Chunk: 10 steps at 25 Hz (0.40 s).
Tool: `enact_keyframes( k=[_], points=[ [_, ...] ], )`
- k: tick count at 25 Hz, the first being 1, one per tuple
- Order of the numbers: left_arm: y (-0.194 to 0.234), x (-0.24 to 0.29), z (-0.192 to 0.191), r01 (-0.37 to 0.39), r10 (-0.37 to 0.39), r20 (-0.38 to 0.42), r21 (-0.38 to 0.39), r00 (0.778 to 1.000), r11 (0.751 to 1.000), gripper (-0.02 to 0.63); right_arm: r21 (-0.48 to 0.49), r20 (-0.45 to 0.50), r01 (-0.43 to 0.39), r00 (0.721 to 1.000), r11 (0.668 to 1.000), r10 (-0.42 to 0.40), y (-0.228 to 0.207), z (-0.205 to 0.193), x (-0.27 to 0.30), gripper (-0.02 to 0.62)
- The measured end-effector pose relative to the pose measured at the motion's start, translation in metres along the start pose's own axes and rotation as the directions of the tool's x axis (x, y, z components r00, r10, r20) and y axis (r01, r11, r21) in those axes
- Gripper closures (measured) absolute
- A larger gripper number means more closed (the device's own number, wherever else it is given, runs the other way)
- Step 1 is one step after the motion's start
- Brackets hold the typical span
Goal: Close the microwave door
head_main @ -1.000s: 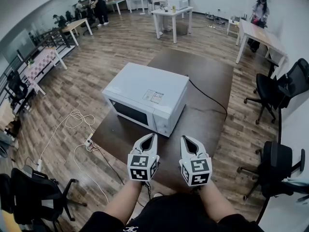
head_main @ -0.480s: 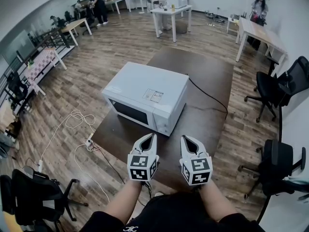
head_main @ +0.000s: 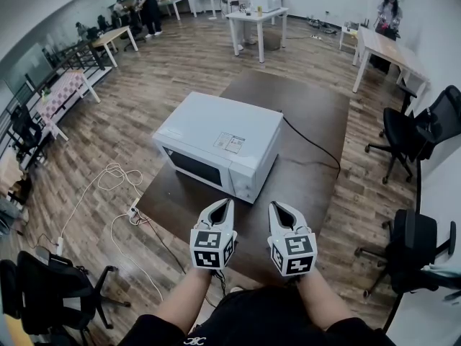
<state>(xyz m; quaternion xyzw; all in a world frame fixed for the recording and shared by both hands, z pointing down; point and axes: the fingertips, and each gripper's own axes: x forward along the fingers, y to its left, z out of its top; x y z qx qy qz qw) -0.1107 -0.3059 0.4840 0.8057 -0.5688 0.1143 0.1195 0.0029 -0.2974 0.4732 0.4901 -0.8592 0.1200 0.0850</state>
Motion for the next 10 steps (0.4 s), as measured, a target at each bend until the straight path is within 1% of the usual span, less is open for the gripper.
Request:
enact_keyframes(
  k=[10],
  points=[
    [-0.0038, 0.0013, -0.0014, 0.006, -0.006, -0.003, 0.002, 1.000, 1.000, 0.597, -0.005, -0.004, -0.005, 1.000, 1.000, 0.005, -0.0016, 0.0001, 0.0002, 0.589]
  ],
)
